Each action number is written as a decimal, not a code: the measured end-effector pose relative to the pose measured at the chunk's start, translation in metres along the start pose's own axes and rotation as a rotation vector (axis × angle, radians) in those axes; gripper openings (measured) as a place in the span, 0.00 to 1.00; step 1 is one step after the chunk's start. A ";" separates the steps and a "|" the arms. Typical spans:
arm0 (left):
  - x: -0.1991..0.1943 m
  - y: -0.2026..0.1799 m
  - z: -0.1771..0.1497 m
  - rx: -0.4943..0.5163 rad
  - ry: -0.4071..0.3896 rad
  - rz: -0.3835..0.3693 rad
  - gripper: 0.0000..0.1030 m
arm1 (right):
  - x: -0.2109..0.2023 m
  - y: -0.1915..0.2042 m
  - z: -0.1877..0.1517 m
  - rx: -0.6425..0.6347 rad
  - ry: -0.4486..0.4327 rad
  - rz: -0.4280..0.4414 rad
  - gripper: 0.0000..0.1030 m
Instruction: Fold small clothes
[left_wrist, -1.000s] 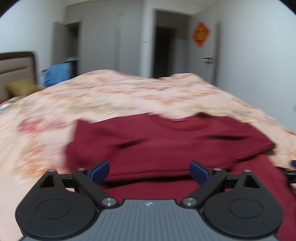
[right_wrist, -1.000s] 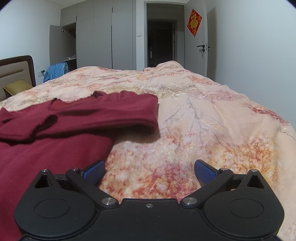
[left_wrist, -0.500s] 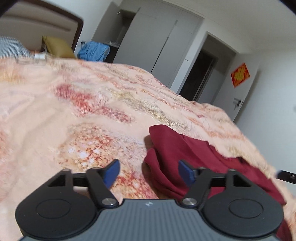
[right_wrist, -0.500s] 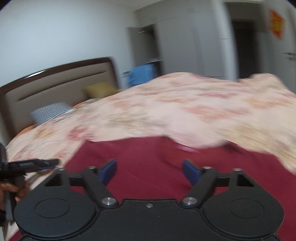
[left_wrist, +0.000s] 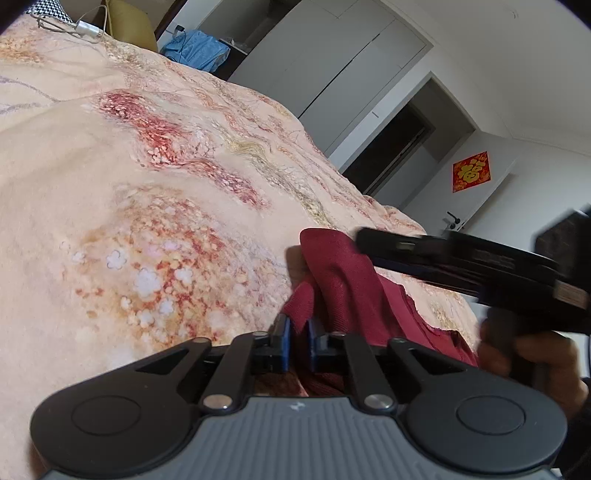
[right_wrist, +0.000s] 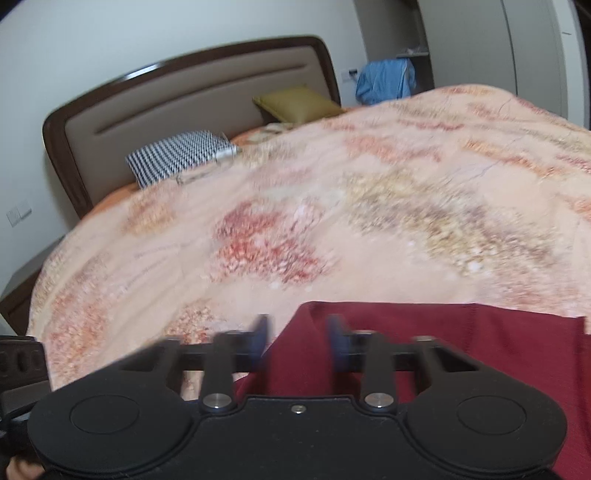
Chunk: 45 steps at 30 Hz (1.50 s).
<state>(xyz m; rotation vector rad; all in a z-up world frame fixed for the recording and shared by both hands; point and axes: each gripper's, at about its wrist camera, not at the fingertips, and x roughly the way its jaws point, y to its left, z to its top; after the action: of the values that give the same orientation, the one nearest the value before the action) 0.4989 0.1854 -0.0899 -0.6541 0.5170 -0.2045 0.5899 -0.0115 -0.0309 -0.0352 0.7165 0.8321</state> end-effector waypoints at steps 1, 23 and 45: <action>-0.001 0.000 0.000 0.000 -0.005 -0.002 0.06 | 0.002 0.001 -0.001 -0.009 0.003 -0.013 0.05; -0.007 0.014 0.000 -0.073 -0.083 -0.021 0.19 | -0.084 -0.018 -0.055 -0.065 -0.153 -0.257 0.74; -0.125 -0.080 -0.084 0.283 0.035 0.197 1.00 | -0.296 -0.047 -0.267 0.070 -0.127 -0.690 0.99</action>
<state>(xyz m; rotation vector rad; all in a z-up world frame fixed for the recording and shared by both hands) 0.3466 0.1207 -0.0470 -0.3215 0.5700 -0.1005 0.3358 -0.3199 -0.0716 -0.1565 0.5569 0.1466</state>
